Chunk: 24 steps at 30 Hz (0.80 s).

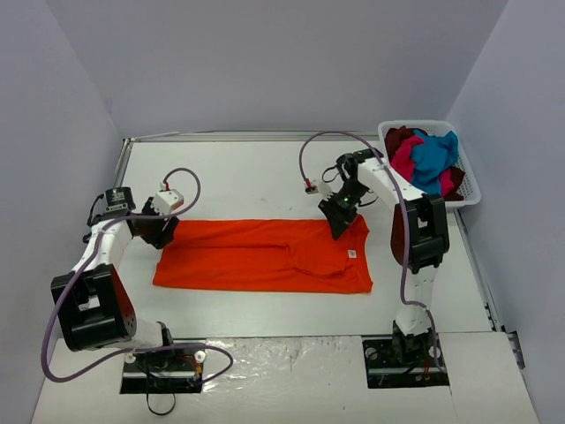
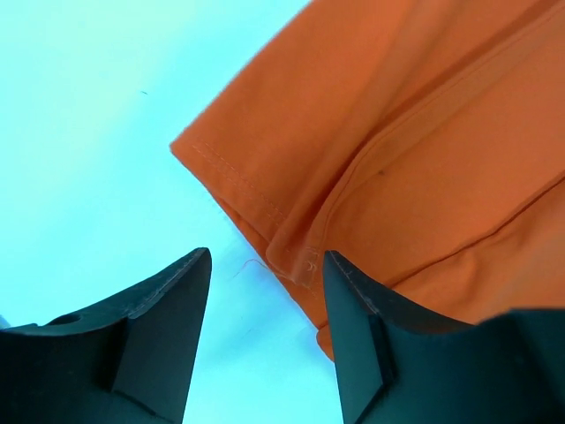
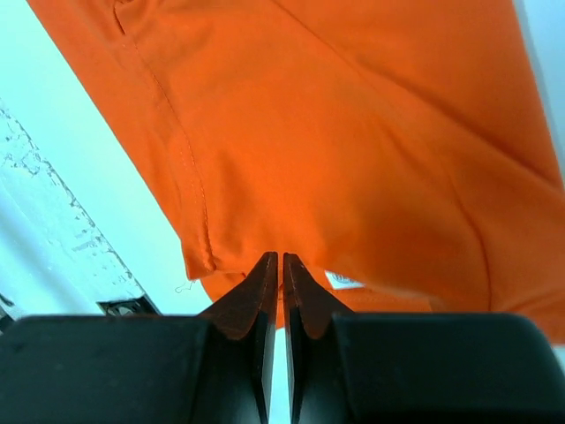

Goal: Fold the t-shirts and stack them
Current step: Fold the other side of the tshirt into a rectangle

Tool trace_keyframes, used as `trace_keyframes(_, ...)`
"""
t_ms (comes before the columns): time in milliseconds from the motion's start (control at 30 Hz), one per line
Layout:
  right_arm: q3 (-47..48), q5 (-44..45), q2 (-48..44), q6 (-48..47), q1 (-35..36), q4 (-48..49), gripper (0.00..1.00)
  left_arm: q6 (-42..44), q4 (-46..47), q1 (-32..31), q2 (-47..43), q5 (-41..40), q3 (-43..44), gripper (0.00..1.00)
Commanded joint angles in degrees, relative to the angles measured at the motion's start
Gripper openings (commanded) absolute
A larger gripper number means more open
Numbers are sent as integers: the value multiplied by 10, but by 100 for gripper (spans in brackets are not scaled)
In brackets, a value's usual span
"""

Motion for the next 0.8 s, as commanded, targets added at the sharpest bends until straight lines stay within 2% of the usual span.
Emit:
trace_keyframes(0,44,1,41,-35,25,-67,4,-48,-39,3,-34,15,32,52)
trace_keyframes(133,125,-6,84,-42,49,-66,0,-104,-36,23,-40,11,40,53)
trace_keyframes(233,171,-26,121,-45,63,-61,0,-155,-43,59,-31,33,57,53)
trace_keyframes(400,271,-34,185,-39,84,-60,0,-185,-81,132,-7,84,97,53)
trace_keyframes(533,307,-29,216,-39,104,-61,0,-195,-88,157,-21,91,100,54)
trace_keyframes(767,313,-32,242,-43,143,-48,0,-225,-85,160,-55,83,89,54)
